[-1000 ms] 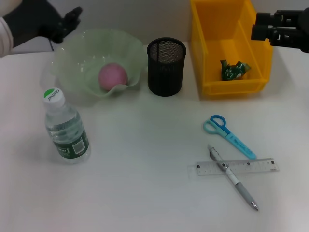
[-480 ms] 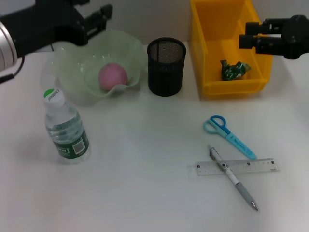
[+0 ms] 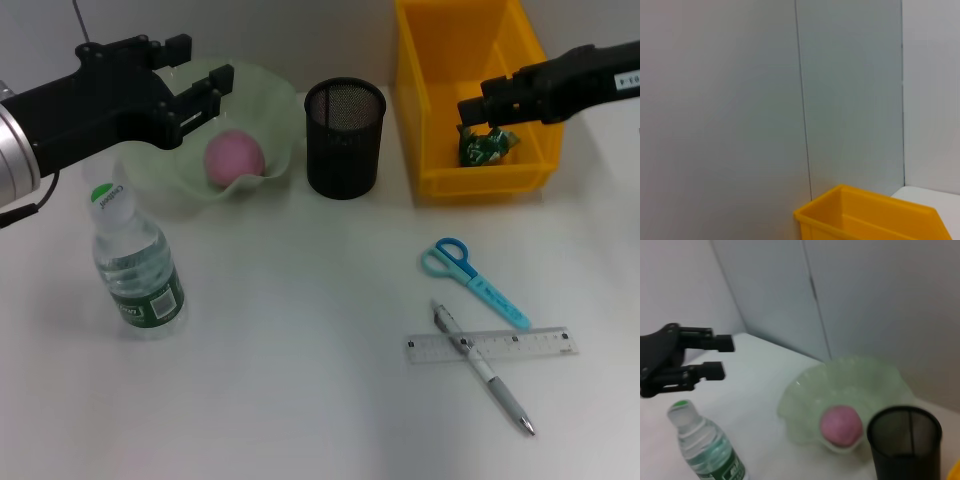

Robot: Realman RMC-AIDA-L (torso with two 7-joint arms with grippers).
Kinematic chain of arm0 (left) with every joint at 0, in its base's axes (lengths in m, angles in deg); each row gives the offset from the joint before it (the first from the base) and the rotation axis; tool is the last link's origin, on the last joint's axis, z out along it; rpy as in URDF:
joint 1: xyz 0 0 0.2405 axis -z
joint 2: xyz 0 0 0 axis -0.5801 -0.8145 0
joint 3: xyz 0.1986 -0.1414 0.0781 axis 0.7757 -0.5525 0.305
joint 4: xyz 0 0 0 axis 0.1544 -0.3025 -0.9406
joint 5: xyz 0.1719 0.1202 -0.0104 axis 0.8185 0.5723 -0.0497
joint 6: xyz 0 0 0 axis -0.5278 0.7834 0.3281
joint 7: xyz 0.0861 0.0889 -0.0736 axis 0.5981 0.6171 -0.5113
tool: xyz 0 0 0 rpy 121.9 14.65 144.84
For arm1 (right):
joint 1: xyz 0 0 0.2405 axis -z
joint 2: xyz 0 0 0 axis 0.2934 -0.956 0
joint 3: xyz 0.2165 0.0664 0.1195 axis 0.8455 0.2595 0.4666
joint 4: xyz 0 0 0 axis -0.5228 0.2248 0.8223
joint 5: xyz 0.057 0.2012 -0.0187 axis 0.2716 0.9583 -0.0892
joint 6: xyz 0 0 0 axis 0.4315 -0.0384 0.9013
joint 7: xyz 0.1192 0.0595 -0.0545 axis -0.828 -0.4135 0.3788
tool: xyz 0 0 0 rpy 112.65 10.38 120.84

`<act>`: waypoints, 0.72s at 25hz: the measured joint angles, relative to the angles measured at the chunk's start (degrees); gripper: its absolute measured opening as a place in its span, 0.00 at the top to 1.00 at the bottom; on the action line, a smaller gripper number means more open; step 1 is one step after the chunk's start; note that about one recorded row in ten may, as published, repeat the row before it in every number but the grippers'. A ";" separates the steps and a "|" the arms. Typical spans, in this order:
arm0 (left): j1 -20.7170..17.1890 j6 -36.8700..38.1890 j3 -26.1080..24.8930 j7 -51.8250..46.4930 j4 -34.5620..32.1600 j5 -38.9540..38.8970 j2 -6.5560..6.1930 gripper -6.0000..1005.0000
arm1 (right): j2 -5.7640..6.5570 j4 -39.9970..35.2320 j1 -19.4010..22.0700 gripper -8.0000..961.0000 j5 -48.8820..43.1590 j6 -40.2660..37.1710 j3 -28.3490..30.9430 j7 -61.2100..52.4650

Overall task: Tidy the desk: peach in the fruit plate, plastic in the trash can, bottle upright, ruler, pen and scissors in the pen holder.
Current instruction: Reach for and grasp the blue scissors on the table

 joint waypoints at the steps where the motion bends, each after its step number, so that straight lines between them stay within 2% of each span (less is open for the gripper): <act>1: 0.03 -0.07 0.04 0.69 0.35 -0.50 0.00 0.50 | 0.24 -0.77 -0.56 0.47 -1.04 -0.28 -0.66 -2.54; 4: 0.24 -0.40 0.09 3.98 2.08 -2.38 -0.01 0.50 | 0.77 -2.38 -2.31 0.47 -3.72 -1.85 -1.74 -9.47; 11: -0.02 -0.68 -0.82 10.98 3.07 -3.23 -0.07 0.50 | 0.59 -6.68 -3.45 0.47 -7.37 -5.23 -5.61 -22.77; 15: 0.41 0.11 -1.97 11.29 3.68 -3.38 -0.22 0.50 | -0.02 -6.62 -4.14 0.47 -9.86 -6.52 -10.13 -28.31; 18: -0.01 1.72 -2.04 11.36 3.74 -3.39 -0.29 0.50 | -1.46 -4.72 -4.26 0.47 -12.50 -6.62 -11.19 -29.02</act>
